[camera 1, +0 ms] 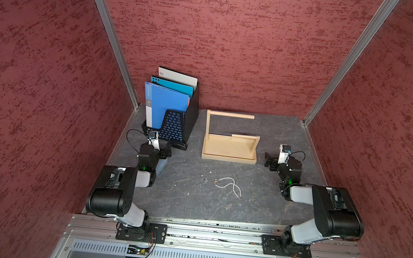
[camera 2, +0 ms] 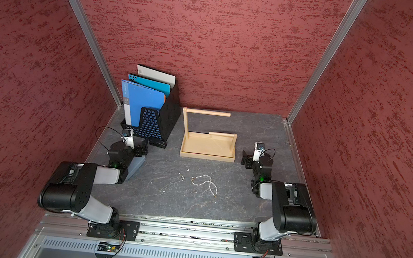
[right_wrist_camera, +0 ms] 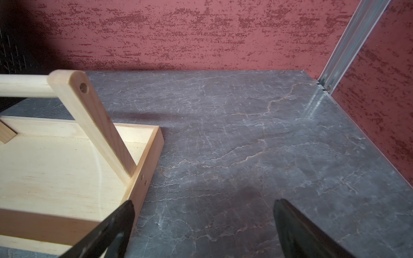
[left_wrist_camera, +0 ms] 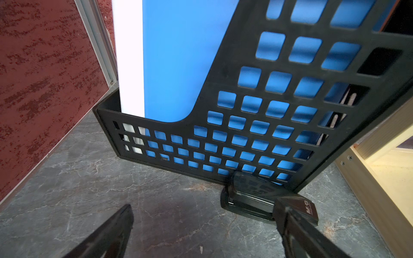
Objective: Hang the necklace on the jewelry display stand
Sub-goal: Pick up the necklace from the center of the board.
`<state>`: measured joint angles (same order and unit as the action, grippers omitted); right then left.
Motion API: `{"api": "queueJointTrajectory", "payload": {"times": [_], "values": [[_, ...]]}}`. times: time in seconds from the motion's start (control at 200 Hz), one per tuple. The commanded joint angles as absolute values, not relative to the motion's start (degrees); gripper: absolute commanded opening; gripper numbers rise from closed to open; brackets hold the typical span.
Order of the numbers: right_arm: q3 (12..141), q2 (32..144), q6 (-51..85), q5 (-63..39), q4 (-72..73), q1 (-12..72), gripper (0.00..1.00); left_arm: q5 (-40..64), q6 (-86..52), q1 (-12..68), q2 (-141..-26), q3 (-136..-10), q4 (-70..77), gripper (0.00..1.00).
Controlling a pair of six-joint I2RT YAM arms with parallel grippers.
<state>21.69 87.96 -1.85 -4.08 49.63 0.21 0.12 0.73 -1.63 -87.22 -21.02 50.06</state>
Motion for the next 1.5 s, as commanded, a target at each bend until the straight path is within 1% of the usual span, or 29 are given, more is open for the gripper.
{"api": "queueJointTrajectory", "payload": {"times": [0.0,0.03,0.125,0.205,0.235,0.24,0.311,0.391,0.456,0.496,0.601,0.681,0.731,0.792,0.877,0.947,1.012,1.092,1.187,1.388,1.413,1.493], "values": [[20.93,85.77,-0.69,-2.86,52.44,-0.11,0.99,-0.98,2.53,0.67,-83.65,-22.63,46.24,0.99],[20.86,83.88,-0.59,-2.21,50.45,-0.1,0.99,-2.62,2.92,1.69,-81.52,-23.64,42.27,0.99],[22.59,71.89,-0.09,-2.04,39.2,-0.15,0.99,-6.41,2.7,4.53,-73.94,-26.55,30.94,0.99],[27.1,63.09,5.47,0.67,24.02,-0.16,0.99,-8.8,-1.6,7.36,-67.17,-30.63,15.75,0.99],[29.45,60.23,8.09,1.34,17.13,-0.1,0.99,-8.84,-3.71,8.31,-64.9,-32.78,9.36,0.99],[30.32,59.4,8.9,1.39,14.28,-0.13,0.99,-9.03,-4.1,8.46,-64.57,-33.09,8.41,0.99],[35.63,54.54,13.26,1.41,-1.31,-0.13,0.99,-10.72,-9.93,11.88,-60.89,-37.83,-5.91,0.99],[40.43,50.55,18.21,0.69,-16.42,-0.16,0.99,-12.72,-17.31,17.65,-58.57,-42.11,-20.27,0.99],[42.92,48.07,21.87,-2.12,-26.77,-0.16,0.99,-13.13,-23.3,24.99,-57.91,-44.23,-28.37,0.99],[43.64,46.69,23.16,-5.23,-31.81,-0.01,0.99,-13.39,-25.78,31.49,-57.87,-44.63,-31.5,0.99],[44.03,43.3,26.08,-14.46,-41.96,0.93,0.99,-19.65,-35.55,50.55,-59.35,-44.91,-35.48,0.99],[43.73,40.3,26.38,-16.47,-49.32,2.91,0.99,-23.17,-44.04,62.07,-62.75,-45.63,-36.79,0.99],[44.18,38.28,27.2,-15.48,-51.89,5.17,0.99,-23.83,-49.18,66.83,-65.81,-46.48,-37.28,0.99],[45.08,36.84,27.66,-14.86,-52.45,7.44,0.99,-24.06,-51.94,71.8,-70.56,-48.27,-37.01,1.0],[47.2,39.67,26.17,-12.42,-55.4,8.83,0.99,-26.3,-52.33,77.8,-78.3,-53.23,-38.84,1.0],[48.6,45.31,24.85,-11.93,-57.17,10.12,0.99,-26.16,-53.48,79.4,-83.71,-57.99,-43.0,0.99],[50.24,51.22,24.93,-11.53,-57.52,13.37,0.99,-23.8,-53.26,79.32,-86.27,-60.04,-43.63,0.99],[52.93,57.47,26.02,-6.43,-56.69,21.99,0.99,-20.31,-52.58,78.43,-86.92,-59.76,-41.73,0.99],[56.09,64.63,27.96,-0.71,-55.39,31.27,0.99,-16.58,-54.55,76.12,-85.12,-56.78,-39.18,1.0],[59.09,77.72,32.45,1.67,-50.46,41.73,0.98,-12.61,-61.75,72.32,-76.52,-46.48,-35.52,0.99],[59.36,79.03,32.67,1.79,-50.11,42.35,0.97,-12.59,-62.34,72.18,-75.41,-45.45,-35.39,0.99],[60.01,83.01,33.13,0.94,-48.91,42.79,0.86,-12.72,-63.89,71.83,-72.56,-42.66,-35.58,0.99]]}}
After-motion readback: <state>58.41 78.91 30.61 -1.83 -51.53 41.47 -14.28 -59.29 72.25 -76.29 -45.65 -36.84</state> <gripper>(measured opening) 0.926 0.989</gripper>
